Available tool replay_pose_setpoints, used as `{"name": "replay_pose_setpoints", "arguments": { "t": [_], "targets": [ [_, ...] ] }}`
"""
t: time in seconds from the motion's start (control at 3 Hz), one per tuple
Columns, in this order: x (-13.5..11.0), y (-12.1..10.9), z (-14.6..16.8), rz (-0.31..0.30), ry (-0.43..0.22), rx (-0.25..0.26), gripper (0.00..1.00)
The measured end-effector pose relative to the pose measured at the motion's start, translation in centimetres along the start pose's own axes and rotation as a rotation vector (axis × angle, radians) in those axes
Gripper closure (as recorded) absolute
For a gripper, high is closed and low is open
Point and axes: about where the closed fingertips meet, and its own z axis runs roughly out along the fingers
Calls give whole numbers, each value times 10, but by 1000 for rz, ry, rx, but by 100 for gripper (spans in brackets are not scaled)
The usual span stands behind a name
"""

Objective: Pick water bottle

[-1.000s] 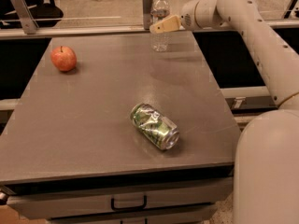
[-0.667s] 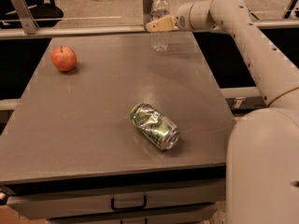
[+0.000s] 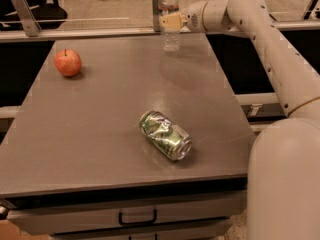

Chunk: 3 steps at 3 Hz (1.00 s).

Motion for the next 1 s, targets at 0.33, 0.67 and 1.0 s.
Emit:
{"name": "replay_pose_setpoints", "arguments": {
  "t": [0.33,0.67,1.0],
  "targets": [
    [-27,44,-19,-21,-64,-124,88],
    [-51,98,-37,-20,-122,-290,100],
    [-52,107,-35,-16,-123,-317,100]
  ]
}}
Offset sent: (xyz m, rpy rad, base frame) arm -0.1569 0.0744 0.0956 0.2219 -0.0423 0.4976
